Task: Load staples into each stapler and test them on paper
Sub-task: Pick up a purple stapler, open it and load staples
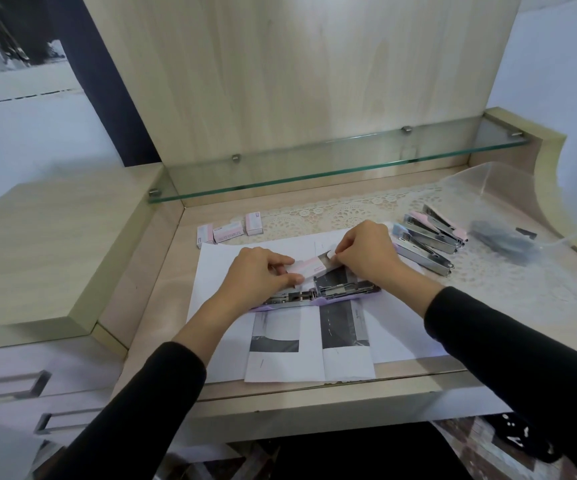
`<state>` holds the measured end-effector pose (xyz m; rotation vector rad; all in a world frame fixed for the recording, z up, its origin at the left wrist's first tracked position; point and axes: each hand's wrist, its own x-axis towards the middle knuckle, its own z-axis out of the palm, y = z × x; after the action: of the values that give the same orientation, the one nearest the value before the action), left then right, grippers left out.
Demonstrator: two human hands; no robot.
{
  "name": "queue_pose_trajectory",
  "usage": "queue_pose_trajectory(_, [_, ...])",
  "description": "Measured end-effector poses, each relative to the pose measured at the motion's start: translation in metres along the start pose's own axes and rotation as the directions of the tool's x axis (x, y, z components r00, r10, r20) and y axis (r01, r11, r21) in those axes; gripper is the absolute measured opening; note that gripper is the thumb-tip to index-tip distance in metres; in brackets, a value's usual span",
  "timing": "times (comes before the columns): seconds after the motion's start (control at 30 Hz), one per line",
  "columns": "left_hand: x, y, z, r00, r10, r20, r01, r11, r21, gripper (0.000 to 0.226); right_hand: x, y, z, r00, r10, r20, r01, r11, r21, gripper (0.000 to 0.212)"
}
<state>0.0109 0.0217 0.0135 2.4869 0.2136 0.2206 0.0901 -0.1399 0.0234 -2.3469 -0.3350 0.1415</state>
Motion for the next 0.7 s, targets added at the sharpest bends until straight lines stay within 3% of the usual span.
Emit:
queue_pose_trajectory(0.43, [0.005,-0.006,0.004,0.998,0.021,-0.058,-0.019,1.000,0.023,0.041,-0.005,-0.006,0.001,0.992,0.024,0.127,-0.048,0.981,0.190,0.012])
queue_pose_trajectory(0.7, [0.042,-0.020,-0.017,0.990,-0.010,-0.142,0.029,0.991,0.132,0.040,0.000,0.008,-0.010,0.988,-0.092,0.126,0.069,0.982,0.176,0.010])
